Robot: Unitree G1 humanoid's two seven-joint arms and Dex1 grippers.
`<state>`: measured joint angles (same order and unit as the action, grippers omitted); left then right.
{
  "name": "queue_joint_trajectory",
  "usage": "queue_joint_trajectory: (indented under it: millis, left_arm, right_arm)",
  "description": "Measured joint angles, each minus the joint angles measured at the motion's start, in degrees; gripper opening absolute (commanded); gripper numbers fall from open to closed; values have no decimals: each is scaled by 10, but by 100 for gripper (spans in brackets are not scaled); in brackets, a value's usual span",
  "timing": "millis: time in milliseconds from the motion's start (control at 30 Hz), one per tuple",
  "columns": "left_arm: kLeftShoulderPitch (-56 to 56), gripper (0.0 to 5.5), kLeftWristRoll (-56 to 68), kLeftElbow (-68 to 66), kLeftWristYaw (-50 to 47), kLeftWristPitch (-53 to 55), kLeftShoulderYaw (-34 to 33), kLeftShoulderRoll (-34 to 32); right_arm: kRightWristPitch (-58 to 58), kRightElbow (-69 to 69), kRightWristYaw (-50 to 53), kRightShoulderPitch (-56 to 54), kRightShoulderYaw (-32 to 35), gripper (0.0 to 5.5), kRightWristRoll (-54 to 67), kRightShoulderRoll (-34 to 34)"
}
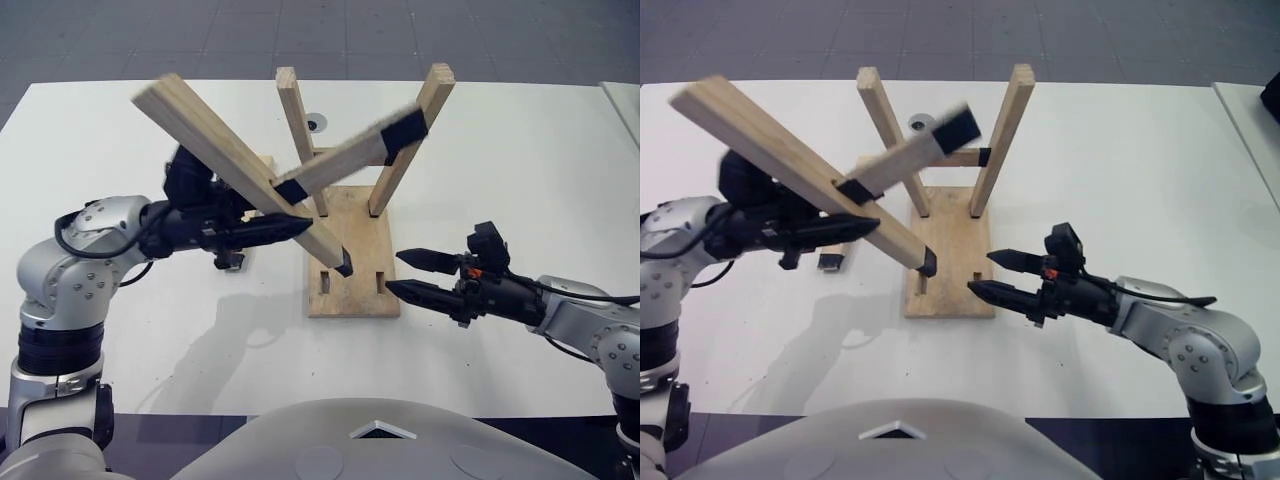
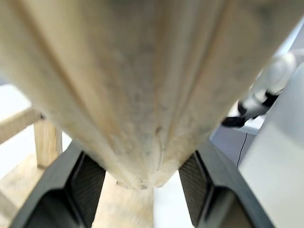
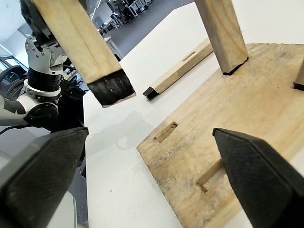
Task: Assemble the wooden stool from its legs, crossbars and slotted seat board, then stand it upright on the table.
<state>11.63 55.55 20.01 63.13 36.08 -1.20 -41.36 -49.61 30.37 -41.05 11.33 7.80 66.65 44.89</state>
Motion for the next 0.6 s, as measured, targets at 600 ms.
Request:
queue_joint_trajectory:
  millis: [600]
  left_arm:
    - [-7, 204, -200, -127, 114, -204, 106, 25]
  right_arm:
    - [-10, 0, -13, 31, 18, 540, -36, 3]
